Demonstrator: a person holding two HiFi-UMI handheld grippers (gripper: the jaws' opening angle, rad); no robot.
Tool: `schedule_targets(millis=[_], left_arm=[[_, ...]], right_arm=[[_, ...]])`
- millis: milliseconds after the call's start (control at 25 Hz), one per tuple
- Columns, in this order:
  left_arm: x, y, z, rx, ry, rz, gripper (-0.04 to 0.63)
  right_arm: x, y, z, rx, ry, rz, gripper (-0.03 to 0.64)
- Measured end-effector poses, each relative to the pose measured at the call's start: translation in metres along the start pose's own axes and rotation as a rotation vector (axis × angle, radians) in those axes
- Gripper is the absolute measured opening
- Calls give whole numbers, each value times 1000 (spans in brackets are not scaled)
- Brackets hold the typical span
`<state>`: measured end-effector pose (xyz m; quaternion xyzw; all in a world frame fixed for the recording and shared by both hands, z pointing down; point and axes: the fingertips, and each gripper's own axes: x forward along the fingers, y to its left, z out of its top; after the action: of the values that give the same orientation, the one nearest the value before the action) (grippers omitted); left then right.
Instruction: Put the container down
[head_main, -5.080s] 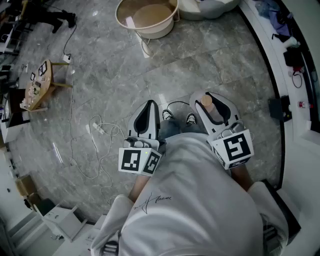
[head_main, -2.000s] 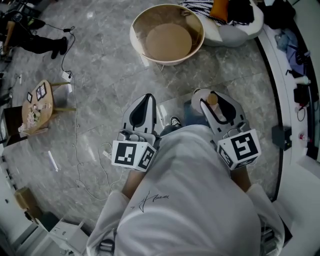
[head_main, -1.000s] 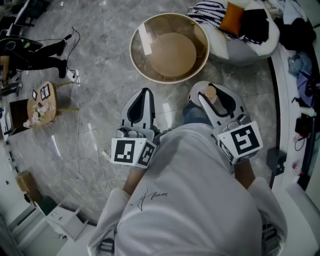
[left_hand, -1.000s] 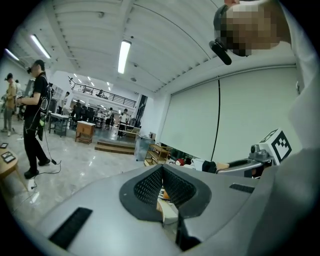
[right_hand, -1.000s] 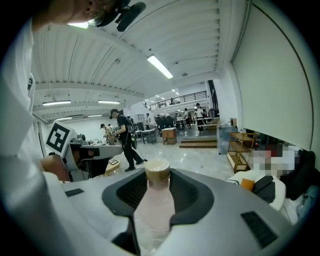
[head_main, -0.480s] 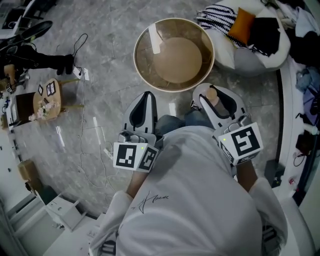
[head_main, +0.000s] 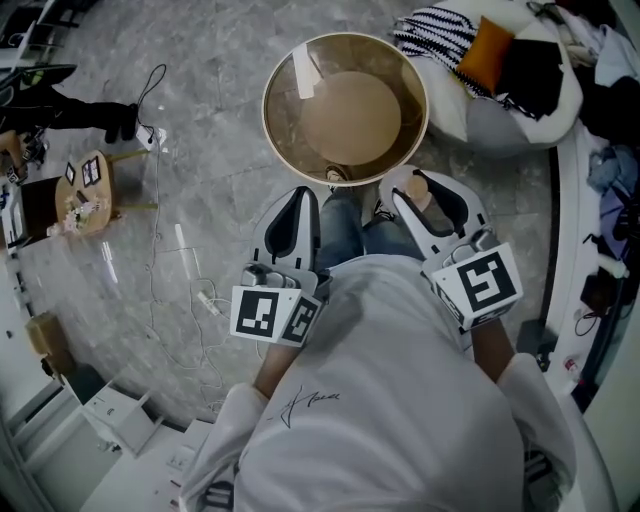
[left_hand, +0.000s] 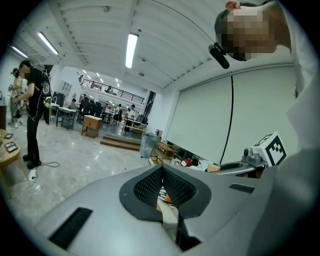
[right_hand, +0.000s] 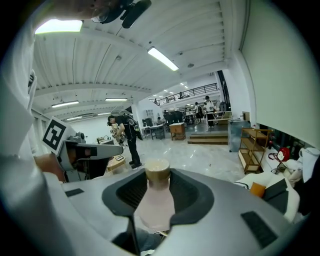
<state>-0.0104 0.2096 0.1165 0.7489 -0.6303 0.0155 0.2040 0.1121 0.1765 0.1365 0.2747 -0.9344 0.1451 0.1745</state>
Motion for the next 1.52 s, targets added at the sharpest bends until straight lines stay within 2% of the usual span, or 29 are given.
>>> schedule_targets(millis=[520,880,1240,1400,1520], left_arm=[[41,46,7,5,13,-40,18],[80,71,3,1,46,-62,18],[107,93,5,-16,64,-96,18],[119,106,9,-18,69,-128,18],[128,114,14,7,71,-179,18]], right_arm=[[64,-12,24,-41,-25,0,149],[103,-36,17,-15,6,-17,149],[135,-40,13,29,25,-31,149],[151,-43,17,46,28,-60,149],[166,-44,23,30,20,-75,149]])
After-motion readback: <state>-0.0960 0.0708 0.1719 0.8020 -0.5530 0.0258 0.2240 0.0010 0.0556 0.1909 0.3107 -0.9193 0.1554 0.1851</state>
